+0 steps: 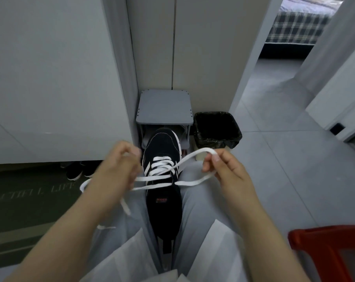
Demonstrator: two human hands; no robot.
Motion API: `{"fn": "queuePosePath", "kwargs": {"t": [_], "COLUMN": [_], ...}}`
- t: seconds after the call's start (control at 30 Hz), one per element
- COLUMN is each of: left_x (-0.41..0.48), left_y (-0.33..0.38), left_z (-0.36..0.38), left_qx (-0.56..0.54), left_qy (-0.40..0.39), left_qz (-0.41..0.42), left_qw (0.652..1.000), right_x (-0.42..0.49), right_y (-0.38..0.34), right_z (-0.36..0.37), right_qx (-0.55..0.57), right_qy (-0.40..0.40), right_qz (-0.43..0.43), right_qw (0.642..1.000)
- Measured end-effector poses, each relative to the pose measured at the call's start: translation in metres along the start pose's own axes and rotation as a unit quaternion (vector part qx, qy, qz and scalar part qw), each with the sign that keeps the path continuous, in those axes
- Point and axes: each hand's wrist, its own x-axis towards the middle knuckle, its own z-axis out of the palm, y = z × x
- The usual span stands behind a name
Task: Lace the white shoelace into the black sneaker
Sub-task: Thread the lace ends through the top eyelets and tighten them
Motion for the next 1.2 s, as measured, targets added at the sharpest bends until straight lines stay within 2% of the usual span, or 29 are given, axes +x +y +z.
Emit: {"fn": "queuePosePath", "kwargs": {"t": [0.03,0.07,0.1,0.13,0.2,0.3,0.37,0.4,0.47,0.53,0.6,0.67,0.7,0.73,0.8,0.87,0.93,1.0,1.07,1.1,1.2], "left_x": [0.000,0.000,0.000,0.001,0.005,0.011,0.009,0.006,-0.002,-0.009,-0.011,-0.012,-0.013,-0.013,-0.014,-0.018,-0.020,-0.018,-0.013,-0.012,-0.011], "left_y": [-0.007,-0.015,-0.022,-0.028,-0.034,-0.043,-0.043,-0.040,-0.028,-0.011,-0.003,0.002,0.004,0.001,-0.007,-0.013,-0.018,-0.018,-0.019,-0.019,-0.011], "left_z": [0.005,0.010,0.015,0.019,0.020,0.012,0.010,0.011,0.012,0.012,0.010,0.007,0.006,0.004,0.003,0.002,0.000,-0.006,-0.014,-0.017,-0.019], "left_qx": [0.165,0.293,0.376,0.427,0.488,0.511,0.476,0.436,0.300,0.097,-0.131,-0.257,-0.262,-0.214,0.013,0.230,0.364,0.463,0.491,0.472,0.320], "left_qy": [-0.032,-0.063,-0.081,-0.086,-0.090,-0.086,-0.086,-0.090,-0.084,-0.091,-0.075,-0.040,-0.032,-0.022,-0.018,-0.053,-0.094,-0.102,-0.094,-0.085,-0.051], "left_qz": [0.058,0.117,0.163,0.188,0.189,0.216,0.247,0.241,0.179,0.090,0.030,0.000,-0.016,-0.030,-0.019,0.025,0.047,0.058,0.074,0.086,0.131], "left_qw": [0.984,0.947,0.909,0.880,0.847,0.827,0.839,0.862,0.933,0.987,0.988,0.966,0.964,0.976,1.000,0.971,0.925,0.878,0.863,0.873,0.937], "right_x": [-0.001,-0.001,-0.001,-0.001,-0.001,-0.002,-0.002,-0.001,0.000,0.000,-0.001,-0.001,0.000,0.000,0.001,0.001,0.001,0.001,0.001,0.001,-0.001], "right_y": [0.001,0.002,0.002,0.003,0.005,0.007,0.006,0.005,0.006,0.008,0.012,0.015,0.017,0.017,0.020,0.024,0.027,0.027,0.027,0.027,0.030], "right_z": [0.003,0.006,0.008,0.010,0.011,0.008,0.005,0.003,0.002,0.004,0.007,0.010,0.010,0.011,0.011,0.012,0.013,0.015,0.016,0.017,0.020], "right_qx": [-0.009,-0.019,-0.028,-0.034,-0.046,-0.062,-0.057,-0.052,-0.047,-0.045,-0.045,-0.043,-0.048,-0.057,-0.096,-0.145,-0.173,-0.186,-0.200,-0.212,-0.266], "right_qy": [-0.012,-0.022,-0.032,-0.039,-0.045,-0.038,-0.026,-0.019,-0.012,-0.015,-0.021,-0.029,-0.033,-0.034,-0.037,-0.034,-0.010,0.017,0.027,0.022,-0.019], "right_qz": [-0.002,-0.003,-0.001,0.002,0.009,0.014,0.015,0.016,0.018,0.023,0.026,0.027,0.027,0.030,0.034,0.029,0.017,-0.001,-0.017,-0.023,-0.036], "right_qw": [1.000,1.000,0.999,0.999,0.998,0.997,0.998,0.998,0.999,0.999,0.998,0.998,0.998,0.997,0.994,0.988,0.985,0.982,0.979,0.977,0.963]}}
